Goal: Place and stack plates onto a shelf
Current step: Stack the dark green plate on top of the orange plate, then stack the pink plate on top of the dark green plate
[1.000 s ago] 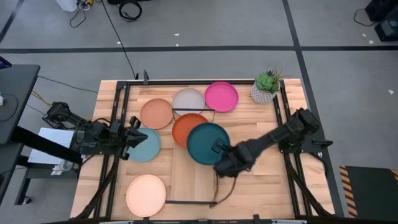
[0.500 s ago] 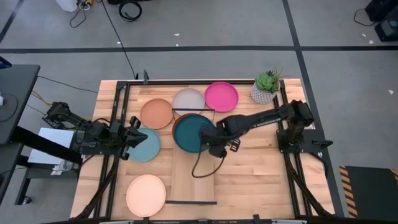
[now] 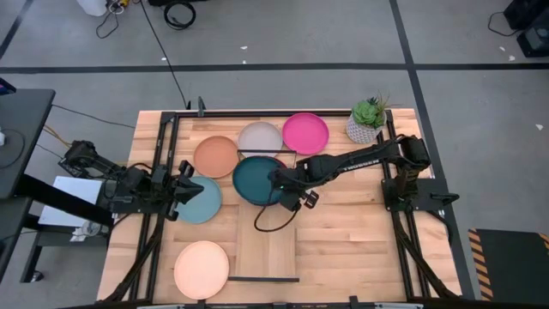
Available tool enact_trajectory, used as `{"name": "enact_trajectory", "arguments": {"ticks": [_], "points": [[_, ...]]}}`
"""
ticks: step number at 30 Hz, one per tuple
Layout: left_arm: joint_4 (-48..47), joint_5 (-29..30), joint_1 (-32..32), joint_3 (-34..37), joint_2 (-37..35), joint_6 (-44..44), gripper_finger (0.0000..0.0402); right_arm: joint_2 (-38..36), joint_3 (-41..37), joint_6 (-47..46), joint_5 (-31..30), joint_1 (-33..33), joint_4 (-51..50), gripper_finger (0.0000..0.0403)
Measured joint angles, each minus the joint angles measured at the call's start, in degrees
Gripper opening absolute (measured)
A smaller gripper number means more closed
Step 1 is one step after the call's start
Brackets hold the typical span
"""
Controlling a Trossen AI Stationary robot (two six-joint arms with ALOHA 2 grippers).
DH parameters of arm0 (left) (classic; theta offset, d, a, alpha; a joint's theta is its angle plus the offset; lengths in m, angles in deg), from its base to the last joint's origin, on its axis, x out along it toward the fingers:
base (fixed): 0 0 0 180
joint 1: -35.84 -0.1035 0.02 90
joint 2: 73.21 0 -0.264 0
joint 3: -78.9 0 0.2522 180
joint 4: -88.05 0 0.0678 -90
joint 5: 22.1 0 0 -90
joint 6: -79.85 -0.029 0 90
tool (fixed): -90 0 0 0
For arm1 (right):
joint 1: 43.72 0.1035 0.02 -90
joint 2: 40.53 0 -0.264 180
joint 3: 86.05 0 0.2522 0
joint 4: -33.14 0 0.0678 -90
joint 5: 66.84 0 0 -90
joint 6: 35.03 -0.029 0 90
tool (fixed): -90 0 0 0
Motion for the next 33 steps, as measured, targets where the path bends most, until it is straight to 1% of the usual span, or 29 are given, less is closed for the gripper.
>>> {"name": "enact_trajectory", "arguments": {"ticks": [6, 10, 14, 17, 20, 25, 28, 30, 33], "points": [[0.02, 0.00, 0.01, 0.00, 0.02, 0.01, 0.0027, -0.02, -0.48, -3.26, -0.64, 0.23, -1.16, 0.0055], [0.02, 0.00, 0.00, 0.00, 0.00, 0.02, 0.0027, -0.04, -0.11, -4.34, -5.01, 1.27, -1.55, 0.0075], [0.02, 0.00, -0.02, 0.02, 0.00, 0.03, 0.0027, -0.11, 2.48, -6.15, -6.38, 2.69, -2.22, 0.0103], [0.02, 0.00, 0.01, 0.00, 0.00, 0.01, 0.0027, -0.11, 5.10, -7.69, -9.60, 3.83, -5.42, 0.0125], [0.02, 0.00, -0.01, 0.01, 0.01, -0.01, 0.0027, -0.20, 7.65, -10.24, -11.96, 4.55, -11.77, 0.0142], [0.02, 0.00, -0.02, 0.00, 0.01, 0.00, 0.0027, -0.22, 9.82, -16.97, -11.77, 4.41, -22.44, 0.0153], [0.02, 0.00, 0.00, 0.00, 0.00, 0.00, 0.0027, -0.22, 9.65, -21.79, -6.77, 1.95, -26.25, 0.0152], [0.02, 0.00, -0.01, 0.00, 0.00, 0.01, 0.0027, -0.31, 8.51, -24.87, -3.66, -0.49, -26.61, 0.0151], [0.03, 0.00, -0.01, 0.00, 0.01, -0.02, 0.0027, -0.26, 6.69, -28.43, -3.06, -3.42, -28.71, 0.0151]]}}
